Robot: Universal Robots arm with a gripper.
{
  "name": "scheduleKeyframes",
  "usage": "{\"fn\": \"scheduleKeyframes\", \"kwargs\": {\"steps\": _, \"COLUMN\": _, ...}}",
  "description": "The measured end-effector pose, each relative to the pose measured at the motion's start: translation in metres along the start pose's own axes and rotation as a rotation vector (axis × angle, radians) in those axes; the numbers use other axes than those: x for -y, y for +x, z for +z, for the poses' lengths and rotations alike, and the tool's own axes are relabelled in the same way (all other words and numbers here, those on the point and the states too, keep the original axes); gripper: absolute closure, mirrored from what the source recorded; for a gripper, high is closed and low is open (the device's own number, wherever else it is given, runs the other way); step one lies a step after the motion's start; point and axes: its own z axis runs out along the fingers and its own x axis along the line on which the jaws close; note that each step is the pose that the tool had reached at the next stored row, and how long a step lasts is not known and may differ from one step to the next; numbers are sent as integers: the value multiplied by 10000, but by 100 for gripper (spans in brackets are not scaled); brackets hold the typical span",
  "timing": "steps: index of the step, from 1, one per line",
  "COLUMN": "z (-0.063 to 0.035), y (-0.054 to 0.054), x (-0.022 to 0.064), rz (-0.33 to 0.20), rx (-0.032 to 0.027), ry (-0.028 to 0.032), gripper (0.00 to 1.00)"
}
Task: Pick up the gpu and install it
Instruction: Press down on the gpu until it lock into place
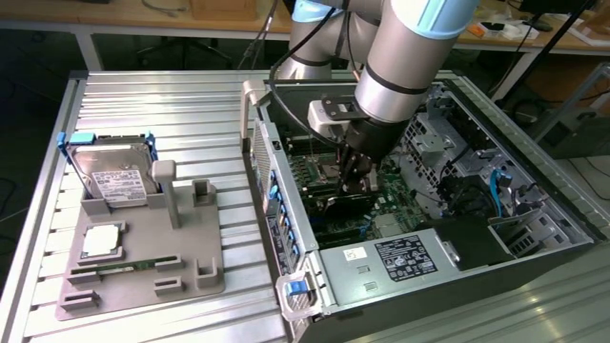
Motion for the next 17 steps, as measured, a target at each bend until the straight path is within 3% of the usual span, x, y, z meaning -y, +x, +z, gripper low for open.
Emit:
{"fn": "scheduleKeyframes", "kwargs": {"steps": 9, "z": 47, "y": 1, "x": 1, "rz": 0, "rx": -4, "ry": 1, "gripper": 89}}
{"fn": "scheduleKeyframes", "kwargs": {"steps": 17, "z": -22, "y": 0, "x": -16, "rz": 0, "rx": 3, "ry": 4, "gripper": 89}}
